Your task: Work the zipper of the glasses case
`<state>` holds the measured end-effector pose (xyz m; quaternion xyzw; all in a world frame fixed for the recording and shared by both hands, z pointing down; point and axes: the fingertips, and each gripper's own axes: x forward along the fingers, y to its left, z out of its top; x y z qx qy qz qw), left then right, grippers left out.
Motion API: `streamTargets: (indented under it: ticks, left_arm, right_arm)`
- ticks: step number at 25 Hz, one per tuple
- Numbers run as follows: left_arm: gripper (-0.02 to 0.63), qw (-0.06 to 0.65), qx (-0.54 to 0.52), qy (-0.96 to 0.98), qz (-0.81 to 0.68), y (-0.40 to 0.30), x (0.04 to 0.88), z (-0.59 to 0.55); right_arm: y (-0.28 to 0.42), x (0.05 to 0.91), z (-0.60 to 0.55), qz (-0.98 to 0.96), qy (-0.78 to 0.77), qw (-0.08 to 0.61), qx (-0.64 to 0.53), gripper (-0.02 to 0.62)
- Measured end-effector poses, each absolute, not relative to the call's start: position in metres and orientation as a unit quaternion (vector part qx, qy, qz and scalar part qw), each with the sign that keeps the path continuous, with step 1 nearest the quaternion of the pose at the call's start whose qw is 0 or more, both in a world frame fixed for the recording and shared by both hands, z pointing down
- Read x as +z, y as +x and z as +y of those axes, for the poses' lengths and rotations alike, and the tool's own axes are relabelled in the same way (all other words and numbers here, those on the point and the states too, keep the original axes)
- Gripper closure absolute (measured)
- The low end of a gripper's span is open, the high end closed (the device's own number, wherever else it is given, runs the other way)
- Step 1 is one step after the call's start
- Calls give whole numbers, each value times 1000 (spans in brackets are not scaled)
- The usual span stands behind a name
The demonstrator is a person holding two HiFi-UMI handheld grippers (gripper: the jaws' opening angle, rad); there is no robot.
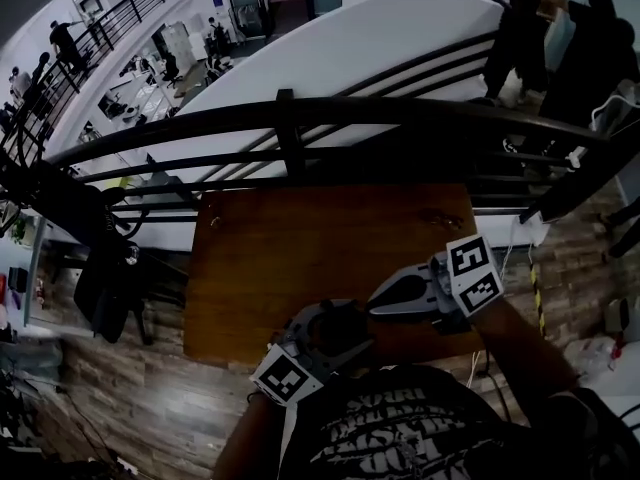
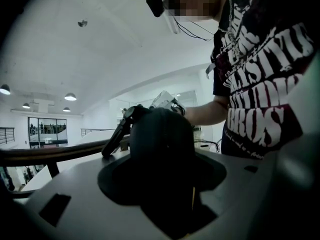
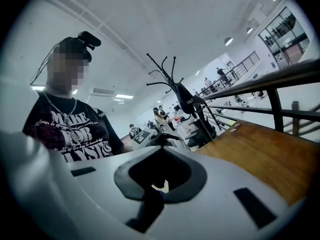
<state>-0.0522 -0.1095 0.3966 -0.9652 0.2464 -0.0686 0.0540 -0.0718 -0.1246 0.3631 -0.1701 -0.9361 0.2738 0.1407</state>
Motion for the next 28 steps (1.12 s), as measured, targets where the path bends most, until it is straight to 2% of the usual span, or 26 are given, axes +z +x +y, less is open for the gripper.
streamTargets:
  ticks: [3,7,10,14,19,21,23,25,28]
  left_arm:
    - [344,10,-13,-967,253,-57,394,-111]
    - [345,-63,31,-971,230,-53,386,-104]
    - [344,-66,39,-974,213,-51,378,-102]
    - [344,-47,27,-977,208,-51,374,-102]
    - [344,-55,33,-979,192,-49,374,-101]
    - [344,-72,43,-977,197,-54,376,-104]
    - [344,-75,40,-975,206,-63,380,-106]
    - [344,-49,14,-977,207,-68,383,-104]
    - [344,29,-37,-981,188,-59,384,-96]
  right_arm:
    - [-72,364,-126,-949,-152,135,240,591]
    - [-67,351,-115,-982,-130,122,59,594]
    - [-65,340,-108,-988,-102,105,-50,592]
    - [-65,332,-106,-990,-124,75,0,592]
    - [-58,331,-99,-983,-159,87,-5,566]
    - [-53,318,-102,-985,-166,51,22,528]
    - [-47,304,-112,-985,-161,9,55,528]
    - [-44,304,-121,-987,-148,10,69,528]
    - [-53,321,-122,-985,-150,47,77,528]
